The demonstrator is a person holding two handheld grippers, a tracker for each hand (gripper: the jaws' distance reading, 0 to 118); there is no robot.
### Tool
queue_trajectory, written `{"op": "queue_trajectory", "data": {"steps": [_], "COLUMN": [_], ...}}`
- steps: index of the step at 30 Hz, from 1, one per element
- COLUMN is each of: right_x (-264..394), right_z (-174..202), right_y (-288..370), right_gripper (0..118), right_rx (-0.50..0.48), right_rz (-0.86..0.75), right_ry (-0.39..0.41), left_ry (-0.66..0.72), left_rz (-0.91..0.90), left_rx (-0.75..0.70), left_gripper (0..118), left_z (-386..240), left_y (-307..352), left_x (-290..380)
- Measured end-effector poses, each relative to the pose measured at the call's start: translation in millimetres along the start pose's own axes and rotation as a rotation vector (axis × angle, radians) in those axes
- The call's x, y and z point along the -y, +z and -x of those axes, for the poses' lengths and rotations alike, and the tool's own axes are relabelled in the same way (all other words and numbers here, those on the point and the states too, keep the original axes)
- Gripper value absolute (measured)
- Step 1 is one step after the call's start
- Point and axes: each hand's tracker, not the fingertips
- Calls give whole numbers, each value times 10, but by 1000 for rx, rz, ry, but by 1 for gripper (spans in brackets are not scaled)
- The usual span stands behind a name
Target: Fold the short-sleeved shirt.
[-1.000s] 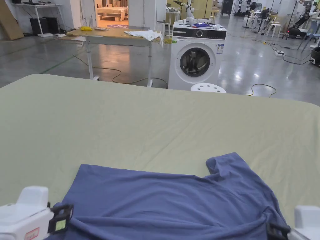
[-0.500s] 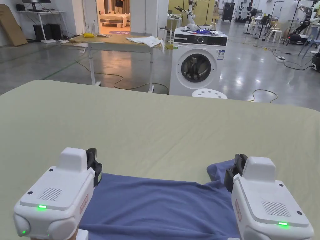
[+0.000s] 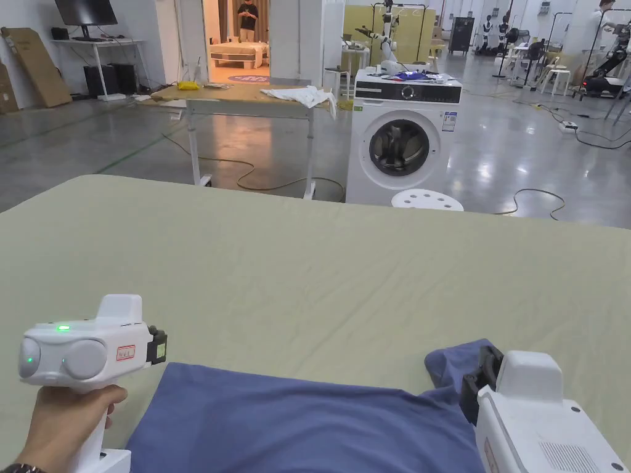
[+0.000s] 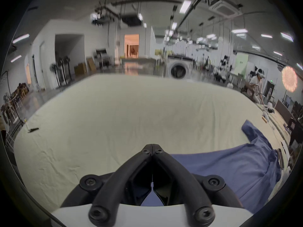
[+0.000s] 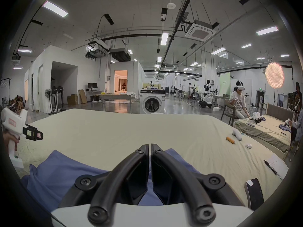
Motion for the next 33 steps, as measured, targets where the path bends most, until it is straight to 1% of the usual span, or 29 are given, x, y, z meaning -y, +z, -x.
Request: {"op": "queue_trajectory", "data": {"steps": [1, 2, 3, 4, 5, 6, 7, 8, 10, 13, 15, 16, 17, 19, 20, 21, 22, 23, 24, 25, 26, 27, 29, 30, 31, 33], "right_x": [24, 48, 75, 97, 121, 144, 168, 190, 233, 289, 325, 339, 350, 357, 357, 344, 322, 297, 255, 217, 186, 158, 117, 125, 139, 184], "right_z": [-16, -32, -47, -68, -91, -113, -137, -157, -213, -304, -366, -407, -446, -546, -613, -685, -763, -847, -933, -1015, -1077, -1136, -1247, -1294, -1342, -1397], "right_y": [-23, -45, -67, -76, -93, -108, -124, -128, -153, -187, -235, -253, -282, -382, -435, -514, -603, -703, -807, -918, -1020, -1173, -1447, -1593, -1734, -1946], "right_gripper": [2, 2, 2, 2, 2, 2, 2, 2, 2, 2, 2, 2, 2, 2, 2, 2, 2, 3, 6, 13, 28, 41, 65, 71, 73, 73], "right_rx": [2, 3, 6, 8, 8, 9, 13, 16, 28, 44, 57, 59, 59, 64, 62, 60, 57, 48, 42, 41, 46, 45, 23, 2, -18, -26], "right_rz": [12, 22, 33, 45, 57, 67, 77, 83, 100, 127, 149, 162, 177, 216, 243, 277, 305, 329, 366, 394, 402, 451, 531, 586, 631, 686], "right_ry": [1, 2, 4, 7, 7, 8, 10, 14, 22, 24, 20, 12, 1, -26, -43, -65, -86, -110, -110, -118, -115, -86, -71, -73, -88, -80], "left_ry": [5, 9, 15, 21, 30, 39, 48, 57, 32, -43, -94, -111, -132, -180, -190, -200, -205, -208, -203, -181, -157, -134, -124, -121, -119, -88], "left_rz": [56, 81, 101, 145, 181, 213, 245, 269, 321, 329, 328, 314, 308, 283, 279, 275, 277, 267, 259, 240, 227, 209, 173, 151, 132, 97], "left_rx": [11, 26, 39, 40, 44, 48, 64, 67, 50, 28, -9, -37, -34, -17, 7, 21, -13, -13, -10, -1, 9, 26, 40, 35, 44, 58], "left_gripper": [0, 3, 11, 20, 38, 49, 58, 63, 64, 65, 64, 61, 55, 27, 11, 0, 0, 0, 0, 0, 0, 0, 0, 0, 0, 0], "left_z": [-28, -13, 5, 18, -18, -29, -29, -39, -72, -182, -304, -384, -389, -527, -586, -641, -584, -587, -583, -497, -467, -453, -406, -398, -392, -361], "left_y": [-73, -163, -259, -365, -417, -495, -580, -649, -783, -849, -845, -833, -819, -800, -791, -787, -803, -773, -742, -725, -687, -626, -518, -459, -391, -291], "left_x": [-43, -63, -77, -100, -122, -127, -120, -106, -85, -72, -105, -103, -99, -67, -51, -32, -19, -11, -7, -13, -18, -18, -9, -5, -1, -1]}}
